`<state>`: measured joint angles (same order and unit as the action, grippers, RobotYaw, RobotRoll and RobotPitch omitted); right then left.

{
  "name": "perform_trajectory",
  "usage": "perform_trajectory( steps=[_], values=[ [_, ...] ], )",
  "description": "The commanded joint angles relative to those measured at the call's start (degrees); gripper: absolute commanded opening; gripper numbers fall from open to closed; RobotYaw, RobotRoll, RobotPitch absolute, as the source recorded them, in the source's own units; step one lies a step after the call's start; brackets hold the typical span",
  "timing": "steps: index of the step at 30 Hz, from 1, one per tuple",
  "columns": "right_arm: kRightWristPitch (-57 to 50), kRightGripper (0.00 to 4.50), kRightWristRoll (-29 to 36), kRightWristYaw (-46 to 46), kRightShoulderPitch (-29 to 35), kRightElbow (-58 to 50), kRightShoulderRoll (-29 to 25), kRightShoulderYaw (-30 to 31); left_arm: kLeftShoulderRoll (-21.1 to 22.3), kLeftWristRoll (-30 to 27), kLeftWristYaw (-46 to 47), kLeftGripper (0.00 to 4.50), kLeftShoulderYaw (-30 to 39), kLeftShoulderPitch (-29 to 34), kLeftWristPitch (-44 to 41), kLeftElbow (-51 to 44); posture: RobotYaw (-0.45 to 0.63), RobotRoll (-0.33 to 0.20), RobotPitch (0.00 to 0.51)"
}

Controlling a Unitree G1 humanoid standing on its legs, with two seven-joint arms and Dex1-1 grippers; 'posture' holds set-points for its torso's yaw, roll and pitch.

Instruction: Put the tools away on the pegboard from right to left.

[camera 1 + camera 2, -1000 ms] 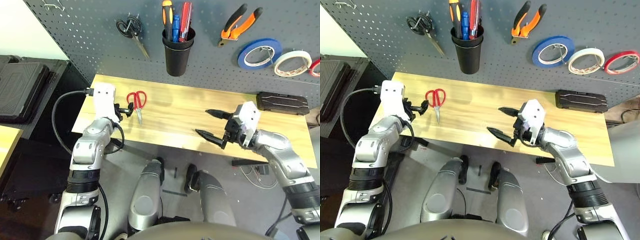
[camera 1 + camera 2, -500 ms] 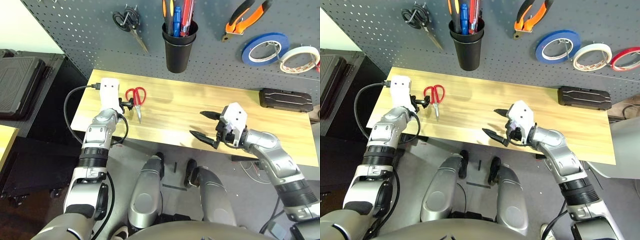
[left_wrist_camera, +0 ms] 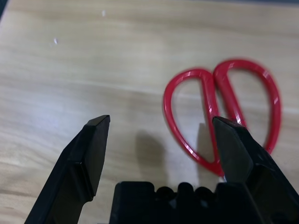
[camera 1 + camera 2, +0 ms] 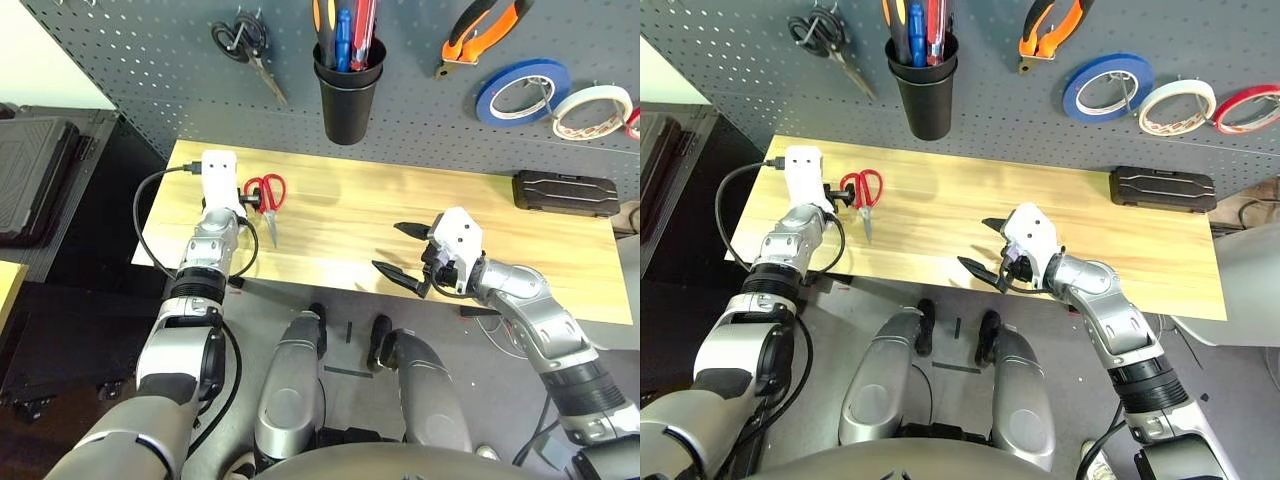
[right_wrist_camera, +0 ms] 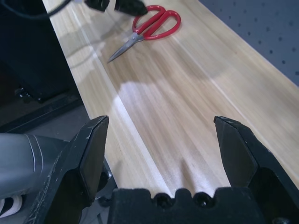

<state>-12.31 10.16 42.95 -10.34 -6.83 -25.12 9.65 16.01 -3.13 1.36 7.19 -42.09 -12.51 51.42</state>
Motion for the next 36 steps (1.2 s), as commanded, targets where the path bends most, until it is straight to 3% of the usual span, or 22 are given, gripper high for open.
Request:
perform_trajectory(
  steps=[1, 5, 8, 15, 17, 25, 36],
  values=[
    [-1.4, 4.5, 0.0, -0.1, 0.8, -1.6, -0.7, -0.2, 0.2, 3.6, 2.5, 4.46, -2.1, 0.2, 2.1, 4.1, 0.12, 0.0, 0.387],
    [-2.2, 4.5, 0.3, -0.5, 0.8, -2.7, -1.1, -0.8, -0.6, 2.4, 2.4, 4.46, -0.9, -0.7, 1.4, 7.3, 0.11, 0.0, 0.382],
    [-2.8, 4.5, 0.5, -0.5, 1.1, -3.6, -1.6, -1.0, -1.0, 2.6, 1.7, 3.53, -1.3, -1.1, 1.5, 8.6, 0.11, 0.0, 0.382],
    [-2.9, 4.5, 0.7, 0.3, 1.0, -3.5, -2.6, -1.2, -2.5, 1.5, 0.2, 0.73, -0.4, -0.8, 1.2, 8.7, 0.11, 0.0, 0.372],
    [-2.7, 4.5, 0.7, 0.5, 1.0, -3.3, -2.7, -1.2, -2.9, 0.4, 0.1, 0.1, 0.6, -0.3, 1.4, 7.5, 0.12, 0.0, 0.369],
    [-0.7, 4.5, 0.1, 1.0, 0.2, -1.2, -2.2, -0.9, -4.4, -3.3, -1.0, 0.02, 4.1, 3.9, 2.1, -3.4, 0.15, 0.0, 0.349],
    [9.6, 4.5, 0.9, 4.4, -3.6, 7.3, 0.1, -1.2, -8.7, -11.1, -4.1, 0.02, 7.6, 13.0, 5.7, -31.7, 0.26, 0.0, 0.3]
  ],
)
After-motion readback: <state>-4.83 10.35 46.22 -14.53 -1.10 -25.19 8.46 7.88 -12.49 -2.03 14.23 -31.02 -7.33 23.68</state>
